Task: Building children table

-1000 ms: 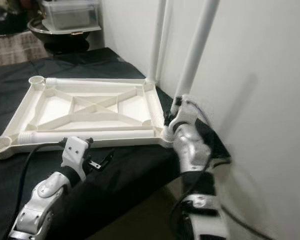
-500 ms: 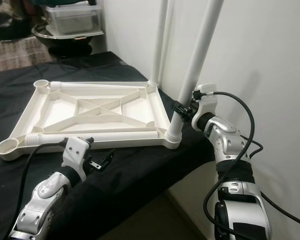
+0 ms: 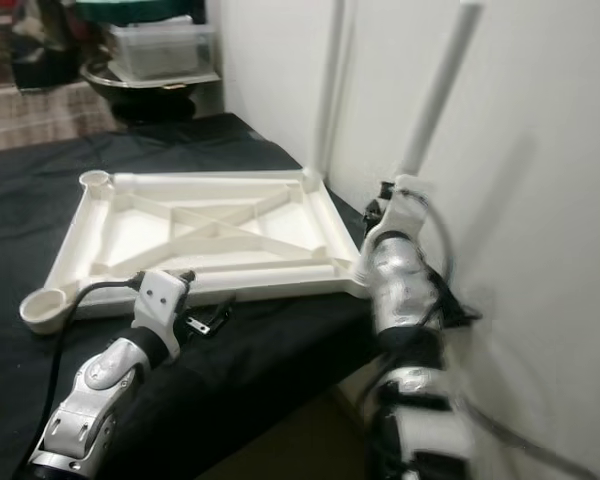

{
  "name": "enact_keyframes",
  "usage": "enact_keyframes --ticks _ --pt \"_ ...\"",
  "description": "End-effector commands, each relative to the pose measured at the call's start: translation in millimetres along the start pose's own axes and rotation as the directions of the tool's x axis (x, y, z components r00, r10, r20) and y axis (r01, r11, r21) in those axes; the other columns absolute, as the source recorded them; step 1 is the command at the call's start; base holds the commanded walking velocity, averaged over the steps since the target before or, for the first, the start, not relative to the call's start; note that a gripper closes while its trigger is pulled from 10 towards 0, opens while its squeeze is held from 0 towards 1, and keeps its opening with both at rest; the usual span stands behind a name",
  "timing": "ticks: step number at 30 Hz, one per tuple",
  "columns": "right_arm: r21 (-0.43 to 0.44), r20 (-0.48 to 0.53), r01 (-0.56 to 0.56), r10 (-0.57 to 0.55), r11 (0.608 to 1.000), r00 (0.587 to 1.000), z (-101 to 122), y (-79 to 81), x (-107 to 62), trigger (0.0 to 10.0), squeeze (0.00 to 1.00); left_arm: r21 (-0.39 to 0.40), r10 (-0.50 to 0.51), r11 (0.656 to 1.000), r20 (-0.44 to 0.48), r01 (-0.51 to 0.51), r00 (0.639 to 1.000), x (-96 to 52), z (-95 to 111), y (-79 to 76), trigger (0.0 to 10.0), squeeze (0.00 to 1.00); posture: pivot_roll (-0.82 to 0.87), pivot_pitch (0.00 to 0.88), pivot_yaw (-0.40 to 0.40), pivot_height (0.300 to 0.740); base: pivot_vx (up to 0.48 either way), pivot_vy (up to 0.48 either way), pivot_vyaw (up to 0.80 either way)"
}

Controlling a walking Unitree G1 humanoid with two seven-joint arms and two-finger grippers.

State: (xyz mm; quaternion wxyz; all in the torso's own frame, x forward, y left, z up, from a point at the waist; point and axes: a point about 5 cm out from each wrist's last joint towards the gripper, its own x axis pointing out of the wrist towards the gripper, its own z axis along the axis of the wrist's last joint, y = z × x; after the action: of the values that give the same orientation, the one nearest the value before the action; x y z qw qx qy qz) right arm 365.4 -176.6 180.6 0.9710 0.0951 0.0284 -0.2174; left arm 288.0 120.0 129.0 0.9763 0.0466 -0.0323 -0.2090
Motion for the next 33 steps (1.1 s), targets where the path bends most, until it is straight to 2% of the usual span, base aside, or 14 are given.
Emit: enact_keyframes --ticks 1,5,10,11,14,17,18,19,20,23,27,30,32,33 --pt "0.003 -0.148 0.056 -0.055 0.998 0.987 -31 -6.1 -5.8 10.0 0.0 0.005 -0.009 1.0 0.017 0.009 1.0 2.8 3 -1.9 10.0 0.0 0.07 0.0 -0.054 0.74 0.0 0.0 0.0" --pt "0.031 -0.192 -0.054 0.058 0.998 0.98 -38 13.2 -14.3 10.0 0.0 0.002 -0.008 1.0 0.007 0.008 1.0 0.3 0 -3.0 10.0 0.0 0.06 0.0 -0.048 0.74 0.0 0.0 0.0" --pt "0.084 -0.083 -0.309 0.316 0.947 0.945 -17 18.2 -6.4 10.0 0.0 -0.006 -0.009 1.0 0.0 0.009 1.0 -1.3 -3 -5.8 10.0 0.0 0.05 0.0 -0.053 0.74 0.0 0.0 0.0" --pt "0.074 -0.019 -0.363 0.365 0.929 0.931 -3 13.3 -1.0 10.0 1.0 -0.007 -0.007 1.0 0.001 0.007 1.0 -0.6 -3 -5.8 10.0 0.0 0.05 0.0 -0.054 0.74 0.0 0.0 0.0" --pt "-0.008 0.031 -0.492 0.492 0.87 0.87 33 -9.2 17.5 10.0 1.0 -0.014 0.0 1.0 0.005 0.0 1.0 0.9 -2 -5.7 10.0 0.0 0.05 0.0 -0.062 0.74 0.0 0.0 0.0" --pt "-0.008 0.02 -0.556 0.556 0.831 0.831 41 -13.8 19.2 10.0 0.95 -0.016 0.002 1.0 0.005 -0.002 1.0 0.6 -3 -5.9 10.0 0.0 0.04 0.0 -0.061 0.74 0.0 0.0 0.0" --pt "-0.008 0.024 -0.631 0.631 0.776 0.776 48 -19.5 18.8 10.0 0.0 -0.018 0.003 1.0 0.004 -0.003 1.0 0.1 -3 -6.5 10.0 0.0 0.04 0.0 -0.062 0.74 0.0 0.0 0.0" --pt "-0.05 0.019 -0.709 0.711 0.703 0.703 52 -26.1 15.8 10.0 0.0 -0.022 0.001 1.0 -0.001 -0.001 1.0 -0.7 -5 -7.6 10.0 0.0 0.04 0.0 -0.063 0.74 0.0 0.0 0.0" --pt "-0.05 0.019 -0.709 0.711 0.703 0.703 52 -26.1 15.8 10.0 0.0 -0.022 0.001 1.0 -0.001 -0.001 1.0 -0.7 -5 -7.6 10.0 0.0 0.04 0.0 -0.063 0.74 0.0 0.0 0.0" --pt "-0.143 -0.052 -0.818 0.821 0.557 0.568 52 -41.3 9.1 10.0 0.0 -0.027 -0.006 1.0 -0.009 0.005 1.0 -3.0 -7 -9.7 10.0 0.0 0.04 0.0 -0.063 0.74 0.0 0.0 0.0" --pt "-0.166 -0.103 -0.85 0.848 0.5 0.52 49 -46.5 6.7 10.0 0.0 -0.024 -0.006 1.0 -0.013 0.006 1.0 -4.0 -8 -9.2 10.0 0.0 0.04 0.0 -0.064 0.74 0.0 0.0 0.0" --pt "-0.155 -0.176 -0.917 0.904 0.366 0.391 34 -49.6 -4.0 10.0 0.0 -0.02 0.002 1.0 -0.015 -0.002 1.0 -5.6 -8 -6.6 10.0 0.0 0.05 0.0 -0.068 0.74 0.0 0.0 0.0" --pt "-0.153 -0.188 -0.925 0.909 0.347 0.372 31 -50.1 -5.9 10.0 0.0 -0.019 0.003 1.0 -0.015 -0.003 1.0 -5.9 -8 -6.4 10.0 0.0 0.05 0.0 -0.068 0.74 0.0 0.0 0.0" --pt "-0.143 -0.205 -0.928 0.907 0.345 0.369 27 -52.0 -4.7 4.7 0.0 -0.019 0.004 1.0 -0.016 -0.005 1.0 -6.3 -8 -6.6 10.0 0.0 0.05 0.0 -0.068 0.74 0.0 0.0 0.0"
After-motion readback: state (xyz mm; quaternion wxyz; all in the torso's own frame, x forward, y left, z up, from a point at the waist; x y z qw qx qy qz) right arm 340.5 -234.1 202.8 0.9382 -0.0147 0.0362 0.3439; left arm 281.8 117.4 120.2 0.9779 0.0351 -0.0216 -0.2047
